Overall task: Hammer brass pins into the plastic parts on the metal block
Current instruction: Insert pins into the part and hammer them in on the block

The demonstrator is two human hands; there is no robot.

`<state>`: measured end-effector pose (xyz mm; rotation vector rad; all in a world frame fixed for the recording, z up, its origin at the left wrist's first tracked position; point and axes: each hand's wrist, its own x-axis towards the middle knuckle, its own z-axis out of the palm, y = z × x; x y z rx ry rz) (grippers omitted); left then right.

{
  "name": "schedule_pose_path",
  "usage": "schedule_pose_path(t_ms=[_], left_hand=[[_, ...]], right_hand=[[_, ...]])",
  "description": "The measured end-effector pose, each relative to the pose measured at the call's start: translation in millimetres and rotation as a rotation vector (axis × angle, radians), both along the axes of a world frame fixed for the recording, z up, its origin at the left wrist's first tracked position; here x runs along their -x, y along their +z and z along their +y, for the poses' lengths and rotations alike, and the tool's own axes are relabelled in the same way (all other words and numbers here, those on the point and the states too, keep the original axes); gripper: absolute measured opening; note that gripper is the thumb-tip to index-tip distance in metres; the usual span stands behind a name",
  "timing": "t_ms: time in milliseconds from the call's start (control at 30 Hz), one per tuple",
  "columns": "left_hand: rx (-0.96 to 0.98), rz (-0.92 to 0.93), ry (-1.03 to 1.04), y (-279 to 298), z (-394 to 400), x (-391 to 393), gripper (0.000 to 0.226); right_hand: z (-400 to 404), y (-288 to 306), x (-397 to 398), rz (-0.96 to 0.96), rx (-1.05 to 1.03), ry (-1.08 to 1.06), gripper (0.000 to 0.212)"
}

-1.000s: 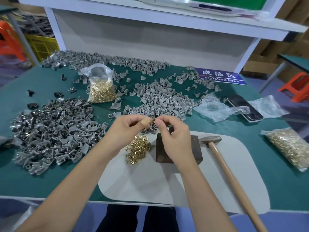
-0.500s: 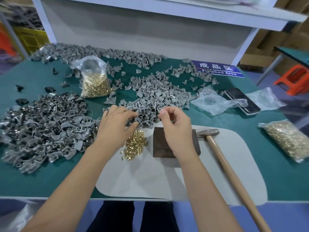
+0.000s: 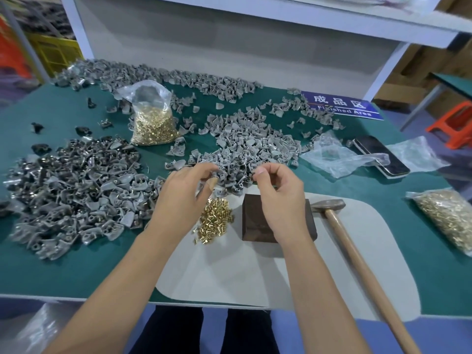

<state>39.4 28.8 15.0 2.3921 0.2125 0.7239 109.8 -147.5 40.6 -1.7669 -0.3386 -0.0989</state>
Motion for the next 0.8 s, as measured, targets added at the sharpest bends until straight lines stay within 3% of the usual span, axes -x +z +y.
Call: schedule_pose_path(t_ms=[300,500,800], left_hand=[[-0.095,0.043,0.107,-9.0,2.1,-9.9,0.043],[-0.203,0.048,0.104,-12.2,5.7,-9.4,0.02],[-0.148,0.069,0.104,-13.0,3.7,-8.6,0.036]], right_hand=[[1.8,-1.2,2.9,-0.018,0.031,0.012,0.009],[2.4,0.7,4.8,-0.024,0.076,0.021,0.009],[2.3,0.5,4.0,-0.045,0.1,0.025,0.01]])
